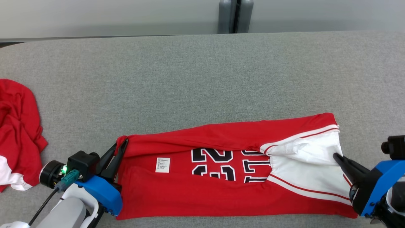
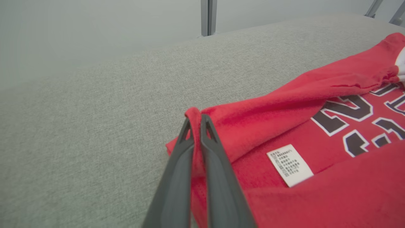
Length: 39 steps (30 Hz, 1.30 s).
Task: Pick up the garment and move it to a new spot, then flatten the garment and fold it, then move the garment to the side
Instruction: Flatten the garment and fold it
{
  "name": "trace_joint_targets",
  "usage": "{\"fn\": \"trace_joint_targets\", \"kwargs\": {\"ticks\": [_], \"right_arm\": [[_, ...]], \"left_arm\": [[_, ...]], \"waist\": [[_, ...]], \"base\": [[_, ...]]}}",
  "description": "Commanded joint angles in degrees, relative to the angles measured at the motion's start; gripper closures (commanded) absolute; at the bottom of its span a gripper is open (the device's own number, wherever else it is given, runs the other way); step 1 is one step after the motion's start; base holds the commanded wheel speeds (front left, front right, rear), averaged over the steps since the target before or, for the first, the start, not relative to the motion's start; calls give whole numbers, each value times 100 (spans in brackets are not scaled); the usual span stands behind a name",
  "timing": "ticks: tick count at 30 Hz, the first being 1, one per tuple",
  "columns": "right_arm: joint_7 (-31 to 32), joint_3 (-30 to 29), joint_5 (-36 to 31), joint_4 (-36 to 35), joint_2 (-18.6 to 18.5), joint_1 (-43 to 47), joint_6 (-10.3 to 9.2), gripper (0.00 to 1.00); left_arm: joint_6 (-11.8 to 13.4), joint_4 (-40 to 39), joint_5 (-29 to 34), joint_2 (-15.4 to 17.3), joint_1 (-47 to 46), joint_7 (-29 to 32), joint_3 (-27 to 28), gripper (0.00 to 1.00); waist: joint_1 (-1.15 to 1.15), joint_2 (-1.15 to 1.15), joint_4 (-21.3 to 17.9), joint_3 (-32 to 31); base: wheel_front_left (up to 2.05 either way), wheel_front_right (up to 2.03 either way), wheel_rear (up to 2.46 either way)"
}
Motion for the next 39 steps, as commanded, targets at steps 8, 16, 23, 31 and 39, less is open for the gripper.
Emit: {"fn": "trace_joint_targets", "kwargs": {"ticks": [8,16,23,31,39], "right_arm": [[629,-238,-262,-244,305,472,3,0],[533,-563,-597,-541,551,608,3,0],[44,-830,-980,-299,815,313,3,0],[-491,-952,-1316,891,984,-307,3,0],[-863,-1081,-1593,1996,1031,-737,3,0]], "left_arm": [[133,29,154,-131,336,-30,294,0],[527,-813,12,-687,1092,-30,1748,0],[424,-1221,225,-1271,1677,-31,2766,0],[296,-1245,736,-1562,1799,-31,3117,0],[203,-1186,1027,-1487,1683,-31,2983,0]], "waist": [[1,0,-26,-128],[1,0,42,-364],[1,0,98,-572],[1,0,137,-754],[1,0,278,-855]], "base": [[0,0,0],[0,0,0],[0,0,0],[0,0,0],[0,0,0]]}}
